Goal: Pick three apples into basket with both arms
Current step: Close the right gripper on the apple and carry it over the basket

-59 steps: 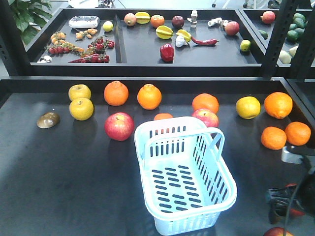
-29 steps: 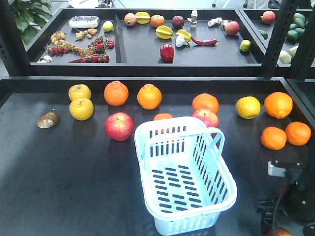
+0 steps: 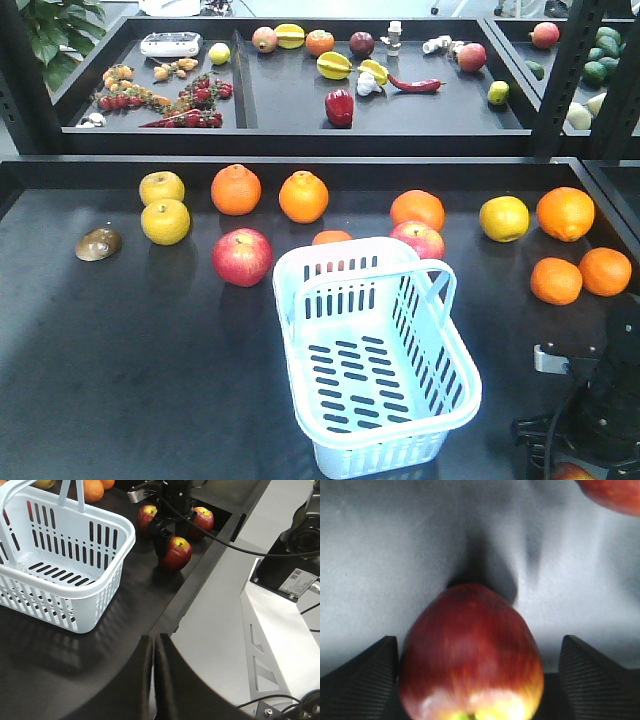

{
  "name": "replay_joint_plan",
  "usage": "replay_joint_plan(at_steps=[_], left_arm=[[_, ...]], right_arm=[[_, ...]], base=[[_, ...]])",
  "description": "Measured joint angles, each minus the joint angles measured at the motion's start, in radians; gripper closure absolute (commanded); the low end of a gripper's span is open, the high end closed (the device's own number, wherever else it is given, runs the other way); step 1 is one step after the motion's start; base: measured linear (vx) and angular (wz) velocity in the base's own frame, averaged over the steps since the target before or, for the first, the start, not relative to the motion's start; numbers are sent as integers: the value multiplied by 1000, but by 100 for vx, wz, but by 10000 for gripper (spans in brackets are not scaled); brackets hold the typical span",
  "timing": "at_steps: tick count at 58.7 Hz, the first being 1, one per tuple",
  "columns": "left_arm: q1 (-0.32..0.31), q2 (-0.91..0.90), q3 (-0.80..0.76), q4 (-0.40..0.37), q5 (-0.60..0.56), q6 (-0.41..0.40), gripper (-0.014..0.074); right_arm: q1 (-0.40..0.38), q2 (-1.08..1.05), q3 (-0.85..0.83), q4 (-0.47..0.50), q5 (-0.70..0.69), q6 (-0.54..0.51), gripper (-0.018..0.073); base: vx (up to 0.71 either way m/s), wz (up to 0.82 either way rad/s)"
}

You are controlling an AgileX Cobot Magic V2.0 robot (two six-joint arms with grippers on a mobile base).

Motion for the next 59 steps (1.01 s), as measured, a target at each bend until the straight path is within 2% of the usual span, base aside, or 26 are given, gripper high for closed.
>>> replay_joint_plan(at_steps=[10, 19, 29, 37, 51, 56, 59], left_arm=[[0, 0, 0, 0, 0, 0, 602], [0, 0, 0, 0, 0, 0, 602], [0, 0, 0, 0, 0, 0, 602], [0, 0, 0, 0, 0, 0, 602], [0, 0, 0, 0, 0, 0, 602], [0, 0, 0, 0, -1, 0, 602], [0, 0, 0, 0, -3, 0, 602]], right_arm=[[0, 11, 0, 1, 0, -7, 52], [0, 11, 0, 13, 7, -39, 217], [0, 5, 0, 23, 27, -49, 446], [0, -81, 0, 19, 59, -51, 573], [0, -429, 0, 36, 130, -74, 568], [5, -563, 0, 110, 136, -131, 566], [24, -626, 0, 203, 136, -177, 565]], base=[[0, 0], [0, 0], [0, 0], [0, 0], [0, 0], [0, 0], [0, 0]])
